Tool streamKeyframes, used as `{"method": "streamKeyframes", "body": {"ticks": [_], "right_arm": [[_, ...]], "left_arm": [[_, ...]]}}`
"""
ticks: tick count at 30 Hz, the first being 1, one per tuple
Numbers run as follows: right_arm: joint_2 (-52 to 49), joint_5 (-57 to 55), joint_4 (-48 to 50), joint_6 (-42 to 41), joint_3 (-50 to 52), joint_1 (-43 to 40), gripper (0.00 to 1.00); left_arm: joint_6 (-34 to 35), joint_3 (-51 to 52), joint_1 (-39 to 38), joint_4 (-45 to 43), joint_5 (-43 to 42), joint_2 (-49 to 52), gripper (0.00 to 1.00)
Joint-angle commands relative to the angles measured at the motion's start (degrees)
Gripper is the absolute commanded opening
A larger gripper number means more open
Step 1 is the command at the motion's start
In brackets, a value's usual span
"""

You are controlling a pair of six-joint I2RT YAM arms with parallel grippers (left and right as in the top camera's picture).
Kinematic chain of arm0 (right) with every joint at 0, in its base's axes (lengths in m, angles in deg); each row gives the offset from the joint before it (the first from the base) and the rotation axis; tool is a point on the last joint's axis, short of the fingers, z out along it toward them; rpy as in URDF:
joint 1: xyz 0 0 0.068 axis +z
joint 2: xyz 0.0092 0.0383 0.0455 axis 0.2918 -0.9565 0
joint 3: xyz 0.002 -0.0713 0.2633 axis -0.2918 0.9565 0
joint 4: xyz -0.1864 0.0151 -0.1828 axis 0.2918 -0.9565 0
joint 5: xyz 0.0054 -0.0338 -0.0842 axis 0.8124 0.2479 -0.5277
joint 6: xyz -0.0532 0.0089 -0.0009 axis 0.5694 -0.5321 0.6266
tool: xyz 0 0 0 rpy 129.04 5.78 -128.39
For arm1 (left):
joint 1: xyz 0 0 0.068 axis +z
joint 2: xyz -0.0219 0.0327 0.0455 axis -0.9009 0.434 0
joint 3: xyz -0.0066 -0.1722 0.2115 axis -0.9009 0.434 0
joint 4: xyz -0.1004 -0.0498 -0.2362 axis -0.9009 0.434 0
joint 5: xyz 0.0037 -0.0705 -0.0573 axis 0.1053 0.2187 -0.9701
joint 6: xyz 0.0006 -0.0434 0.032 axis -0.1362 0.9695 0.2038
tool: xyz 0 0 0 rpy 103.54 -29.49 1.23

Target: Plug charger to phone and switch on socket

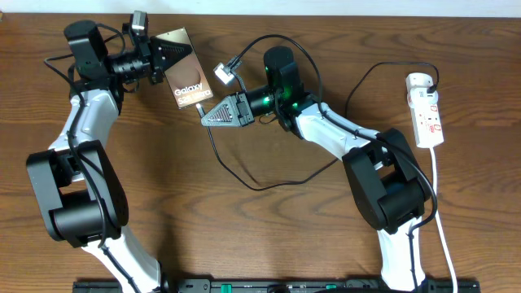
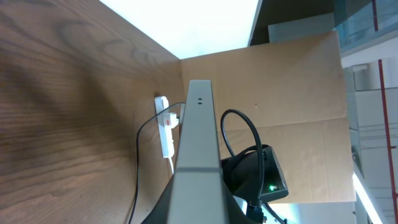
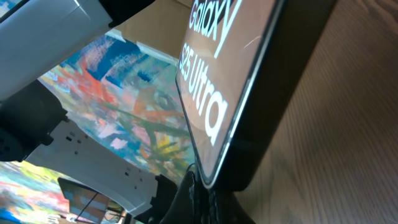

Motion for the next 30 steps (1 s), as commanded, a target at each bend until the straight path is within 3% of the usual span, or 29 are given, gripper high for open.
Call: {"method": "streamKeyframes", "body": {"ticks": [1,30], "right_arm": [[-0.20,0.11,0.17,-0.15,0.02,0.20,0.01],[-0.20,0.15,0.17,-0.15,0.02,0.09,0.01]], "left_arm": [[-0.94,-0.52,0.04,-0.46,-2.73,-0.17,0.07],[-2.60,-0.52,-0.94,-0.68,-4.02,-0.17,0.07]]}}
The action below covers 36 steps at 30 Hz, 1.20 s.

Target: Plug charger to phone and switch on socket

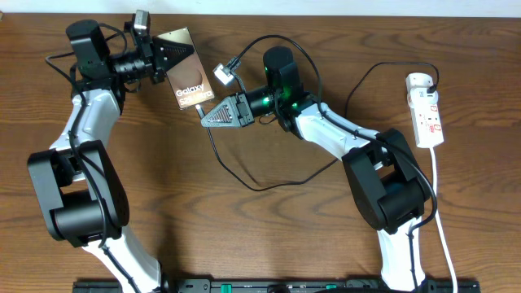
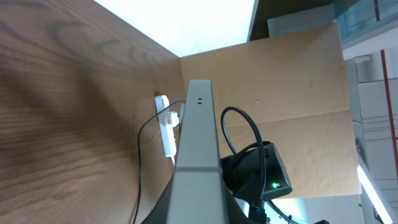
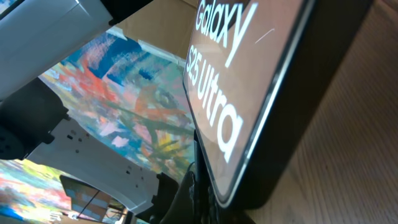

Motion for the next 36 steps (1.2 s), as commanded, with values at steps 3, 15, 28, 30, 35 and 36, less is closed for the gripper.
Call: {"method": "streamKeyframes", "body": {"ticks": [3,15,28,30,35,36], "right_arm": [[-0.20,-0.31,0.17,-0.15,0.02,0.09,0.01],[-0.20,-0.31,0.17,-0.13,0.02,0.09,0.01],[-0.20,-0.31,0.15,-0.17,0.02,0.09,0.01],[-0.20,-0.35,0.17,-0.52,0.02,0.09,0.01],[-0.20,-1.09,0.17,-2.14,0.02,0.09,0.01],[-0.20,-1.20,0.17,-2.14,0.02,0.09,0.01]], "left_arm": [[-0.31,-0.52,-0.35,-0.35,-3.93,-0.17,0.07],[0.98,-0.52,-0.35,-0.39,-4.90,-0.17,0.07],[0.94,-0.52,-0.35,-1.95,-5.88,-0.17,0.07],[0.94,-0.52,-0.35,-2.14,-5.86,-0.17,0.07],[0.94,-0.52,-0.35,-2.14,-5.86,-0.17,0.07],[0.94,-0.52,-0.35,-2.12,-5.86,-0.17,0.07]]}}
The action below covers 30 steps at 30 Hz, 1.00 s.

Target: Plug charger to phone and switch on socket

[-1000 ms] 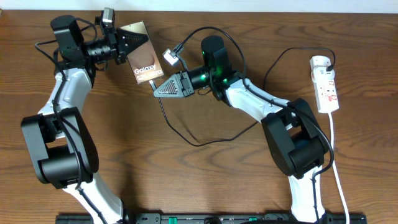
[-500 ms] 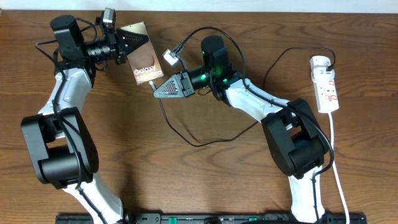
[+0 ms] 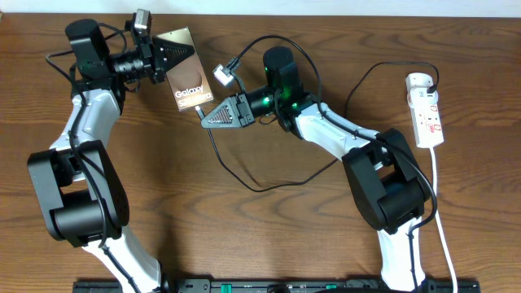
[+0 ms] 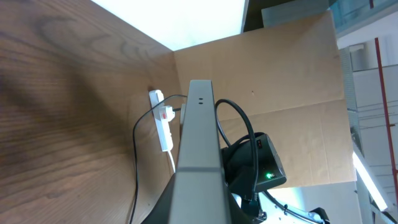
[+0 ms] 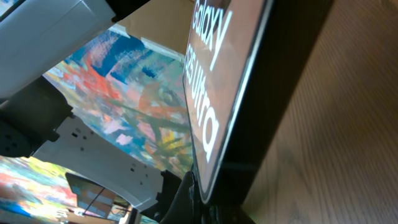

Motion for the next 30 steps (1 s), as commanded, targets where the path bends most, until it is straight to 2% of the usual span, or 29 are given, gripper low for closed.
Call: {"method": "streamKeyframes", "body": {"ticks": [1,21,30], "right_arm": [[-0.20,-2.05,0.15,-1.25,0.02,0.09,0.01],[-0.20,-6.10,0.26,-4.92,0.02,-0.26,0.01],[-0.20,-7.80,3.89,-7.89,0.02,-0.31,0.01]], "left_arm": [[0.48,-0.52,-0.35,-0.46,-3.48,-0.17,0.07],[0.50,-0.52,-0.35,-0.90,-1.66,-0.17,0.07],[0.48,-0.52,-0.35,-1.31,-1.51,-0.17,0.07]]}}
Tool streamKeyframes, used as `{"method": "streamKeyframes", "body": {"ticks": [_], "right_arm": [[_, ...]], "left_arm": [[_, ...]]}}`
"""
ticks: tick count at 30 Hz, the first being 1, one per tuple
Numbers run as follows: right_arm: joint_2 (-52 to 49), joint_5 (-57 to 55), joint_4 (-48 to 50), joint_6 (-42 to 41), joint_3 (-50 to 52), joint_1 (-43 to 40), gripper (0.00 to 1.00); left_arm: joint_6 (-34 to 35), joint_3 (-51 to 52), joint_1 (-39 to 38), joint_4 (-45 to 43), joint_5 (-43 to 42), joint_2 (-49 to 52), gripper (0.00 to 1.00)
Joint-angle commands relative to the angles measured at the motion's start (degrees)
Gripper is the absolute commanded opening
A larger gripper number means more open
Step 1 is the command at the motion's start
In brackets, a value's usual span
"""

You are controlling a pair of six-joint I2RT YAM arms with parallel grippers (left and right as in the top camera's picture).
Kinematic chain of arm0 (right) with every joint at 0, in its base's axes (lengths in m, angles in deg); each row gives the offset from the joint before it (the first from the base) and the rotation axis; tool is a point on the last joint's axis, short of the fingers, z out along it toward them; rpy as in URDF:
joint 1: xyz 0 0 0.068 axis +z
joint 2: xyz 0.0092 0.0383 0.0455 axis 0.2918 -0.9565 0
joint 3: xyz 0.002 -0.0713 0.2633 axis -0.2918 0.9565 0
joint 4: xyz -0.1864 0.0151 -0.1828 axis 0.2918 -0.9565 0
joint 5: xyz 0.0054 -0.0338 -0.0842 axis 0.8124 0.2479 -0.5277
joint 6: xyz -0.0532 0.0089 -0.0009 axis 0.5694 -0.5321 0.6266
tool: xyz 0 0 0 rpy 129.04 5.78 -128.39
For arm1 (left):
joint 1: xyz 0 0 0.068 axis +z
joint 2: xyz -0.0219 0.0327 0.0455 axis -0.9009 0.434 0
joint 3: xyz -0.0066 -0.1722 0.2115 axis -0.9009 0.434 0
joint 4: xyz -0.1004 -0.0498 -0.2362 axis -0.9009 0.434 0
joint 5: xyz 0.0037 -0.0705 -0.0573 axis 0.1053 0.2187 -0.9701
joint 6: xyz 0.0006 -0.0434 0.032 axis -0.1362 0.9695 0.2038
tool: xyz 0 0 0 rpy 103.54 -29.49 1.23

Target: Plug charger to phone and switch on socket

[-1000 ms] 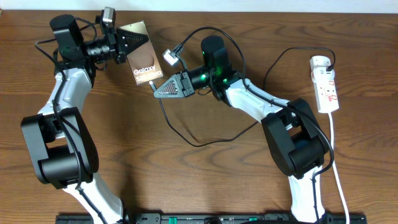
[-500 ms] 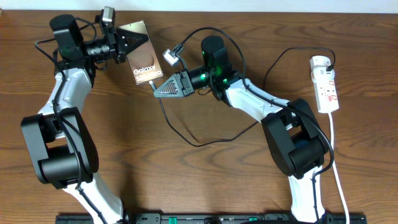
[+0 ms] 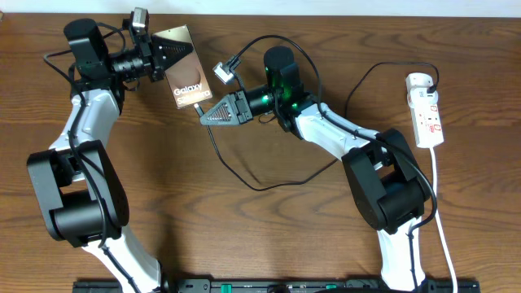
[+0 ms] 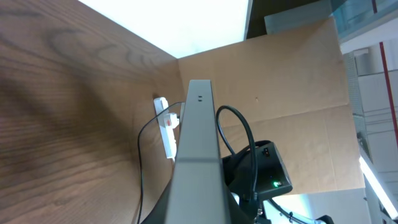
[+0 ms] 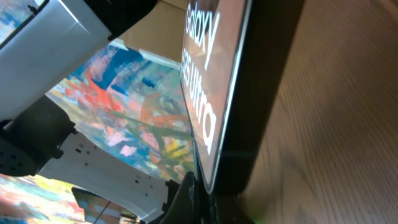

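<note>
The phone (image 3: 185, 69), its screen reading "Galaxy S25 Ultra", is held tilted above the table at the far left with my left gripper (image 3: 165, 61) shut on its upper end. In the left wrist view it shows as a grey edge (image 4: 199, 149). My right gripper (image 3: 202, 114) is shut on the charger plug, its tips against the phone's lower end (image 5: 214, 93); the plug itself is hidden between the fingers (image 5: 200, 198). The black charger cable (image 3: 260, 187) loops across the table to the white power strip (image 3: 426, 110) at the right edge.
The white lead of the power strip (image 3: 444, 212) runs down the right side towards the near edge. The cable's loop lies in the middle of the wooden table (image 3: 203, 236). Cardboard (image 4: 292, 93) stands behind the table's right side.
My right gripper has shifted slightly left against the phone's lower end. In the right wrist view the screen is now seen more edge-on. The left gripper still holds the phone.
At every earlier moment my left gripper held the phone tilted at the far left, with my right gripper shut on the plug at its lower end. Only the angle between phone and plug changed a little from moment to moment, and it still does.
</note>
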Motion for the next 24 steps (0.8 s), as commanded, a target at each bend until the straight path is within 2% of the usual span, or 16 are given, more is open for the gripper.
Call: {"method": "streamKeyframes", "body": {"ticks": [1,12,24], "right_arm": [[-0.20,-5.64,1.22,-2.14,-0.02,-0.31,0.01],[-0.20,-6.86,1.55,-3.69,-0.02,-0.31,0.01],[-0.20,-8.00,1.51,-3.54,-0.02,-0.46,0.01]], "left_arm": [[0.42,-0.52,-0.46,-0.24,-3.28,-0.17,0.07],[0.44,-0.52,-0.46,-0.24,-2.99,-0.17,0.07],[2.47,-0.52,-0.46,-0.22,1.60,-0.17,0.07]]}}
